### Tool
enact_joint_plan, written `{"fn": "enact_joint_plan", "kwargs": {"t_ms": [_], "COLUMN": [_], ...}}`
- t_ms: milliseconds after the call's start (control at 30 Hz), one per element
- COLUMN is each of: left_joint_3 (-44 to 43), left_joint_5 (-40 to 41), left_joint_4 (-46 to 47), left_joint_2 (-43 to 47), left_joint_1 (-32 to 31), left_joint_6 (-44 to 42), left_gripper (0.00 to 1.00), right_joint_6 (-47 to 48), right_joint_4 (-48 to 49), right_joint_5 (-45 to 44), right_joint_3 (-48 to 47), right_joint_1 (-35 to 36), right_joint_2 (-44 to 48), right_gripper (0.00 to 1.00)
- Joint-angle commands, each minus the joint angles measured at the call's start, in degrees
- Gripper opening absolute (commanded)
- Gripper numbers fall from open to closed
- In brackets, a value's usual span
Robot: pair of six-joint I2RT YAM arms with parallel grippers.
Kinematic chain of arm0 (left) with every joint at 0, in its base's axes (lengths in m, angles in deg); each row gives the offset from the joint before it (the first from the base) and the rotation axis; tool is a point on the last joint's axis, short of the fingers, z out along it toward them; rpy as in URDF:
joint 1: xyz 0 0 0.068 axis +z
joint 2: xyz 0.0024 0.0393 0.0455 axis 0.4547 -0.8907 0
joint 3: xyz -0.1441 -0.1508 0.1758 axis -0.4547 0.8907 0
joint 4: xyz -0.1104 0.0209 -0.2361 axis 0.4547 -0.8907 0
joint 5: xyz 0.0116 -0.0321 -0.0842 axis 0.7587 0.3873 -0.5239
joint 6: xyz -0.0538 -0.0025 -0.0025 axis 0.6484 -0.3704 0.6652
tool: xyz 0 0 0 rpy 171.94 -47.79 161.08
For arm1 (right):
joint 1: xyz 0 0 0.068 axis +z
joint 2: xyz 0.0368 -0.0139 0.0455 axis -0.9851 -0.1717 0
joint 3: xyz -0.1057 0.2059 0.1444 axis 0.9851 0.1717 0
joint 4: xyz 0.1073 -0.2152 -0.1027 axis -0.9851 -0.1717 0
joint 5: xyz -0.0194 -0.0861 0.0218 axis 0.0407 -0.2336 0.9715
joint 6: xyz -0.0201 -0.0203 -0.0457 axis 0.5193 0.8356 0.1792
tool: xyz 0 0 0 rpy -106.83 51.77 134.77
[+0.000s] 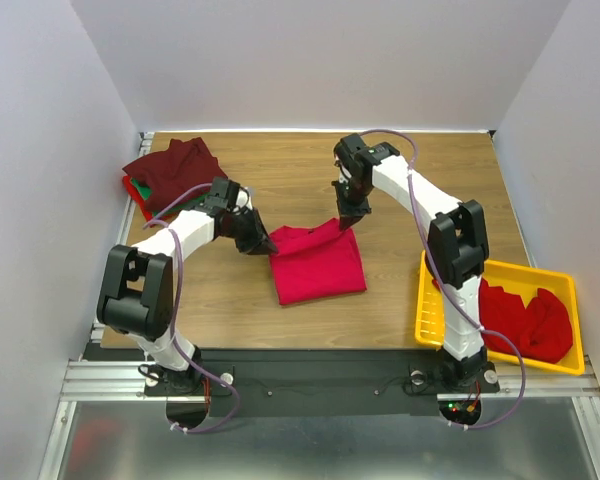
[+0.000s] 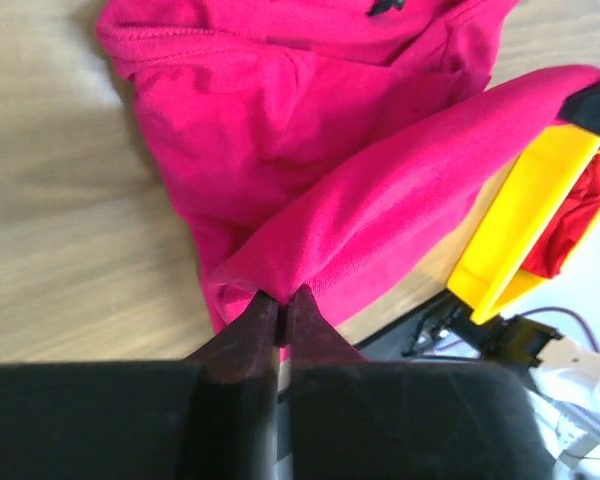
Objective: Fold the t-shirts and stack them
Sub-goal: Fold the tshirt
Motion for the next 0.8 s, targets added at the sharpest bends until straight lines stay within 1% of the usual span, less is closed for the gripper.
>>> {"fn": "enact_joint_plan", "kwargs": {"t_ms": [0, 33, 67, 100, 133, 167, 200, 233, 267, 300, 400, 533, 567, 667, 767], "left_joint_3": [-7.79, -9.37, -13.04, -15.25, -17.54, -21.91, -24.04, -25.89, -28.69, -29.50, -28.47, -20.57, -17.24, -10.91, -6.94], "left_joint_5": [1.99, 3.04, 3.83, 4.71, 6.72, 8.91, 9.89, 10.69, 11.48, 12.62, 13.59, 13.25, 13.24, 13.16, 11.75], "left_joint_4": [-1.65, -1.91, -2.18, -3.22, -3.76, -4.98, -5.43, -5.78, -6.39, -6.57, -5.62, -2.01, -1.31, 1.24, 3.70], "left_joint_2": [-1.02, -1.63, -1.98, -2.33, -3.12, -3.48, -3.83, -4.35, -4.53, -4.45, -3.49, 0.47, 1.43, 4.51, 7.59], "left_joint_1": [0.50, 0.50, 0.58, 0.59, 0.59, 0.59, 0.59, 0.59, 0.59, 0.59, 0.59, 0.59, 0.59, 0.59, 0.59], "left_joint_6": [-2.19, -1.93, -1.75, -1.58, -1.31, -1.14, -1.05, -1.05, -1.05, -1.05, -1.48, -2.62, -2.89, -4.21, -5.53], "left_gripper": [0.37, 0.62, 0.71, 0.78, 0.85, 0.94, 0.96, 0.97, 0.97, 0.98, 0.98, 0.98, 0.97, 0.97, 0.98], "right_joint_6": [0.35, 0.09, -0.35, -0.53, -0.71, -0.88, -0.88, -0.80, -0.45, -0.27, 0.70, 1.05, 0.70, -0.09, -1.06], "right_joint_4": [1.87, 1.78, 1.70, 1.52, 1.26, 0.56, 0.12, -0.76, -1.11, -1.47, -1.56, -0.59, 0.54, 3.70, 6.34], "right_joint_5": [-3.24, -3.51, -3.60, -3.86, -4.47, -5.09, -5.88, -7.80, -9.12, -9.92, -10.63, -7.21, -4.59, -1.86, 1.66], "right_joint_3": [-5.11, -5.72, -7.64, -8.53, -9.59, -11.51, -12.75, -13.63, -15.21, -15.66, -15.66, -11.11, -8.05, -1.28, 2.69], "right_joint_1": [-1.64, -1.90, -2.52, -2.87, -3.13, -3.57, -3.84, -3.84, -3.84, -3.84, -3.84, -3.84, -3.84, -3.75, -3.66], "right_joint_2": [-0.41, -0.32, -0.06, 0.03, 0.29, 0.99, 1.26, 1.78, 2.83, 3.45, 5.47, 8.64, 10.21, 12.94, 14.27], "right_gripper": [0.01, 0.12, 0.26, 0.39, 0.50, 0.60, 0.63, 0.69, 0.71, 0.72, 0.73, 0.72, 0.72, 0.72, 0.71]}}
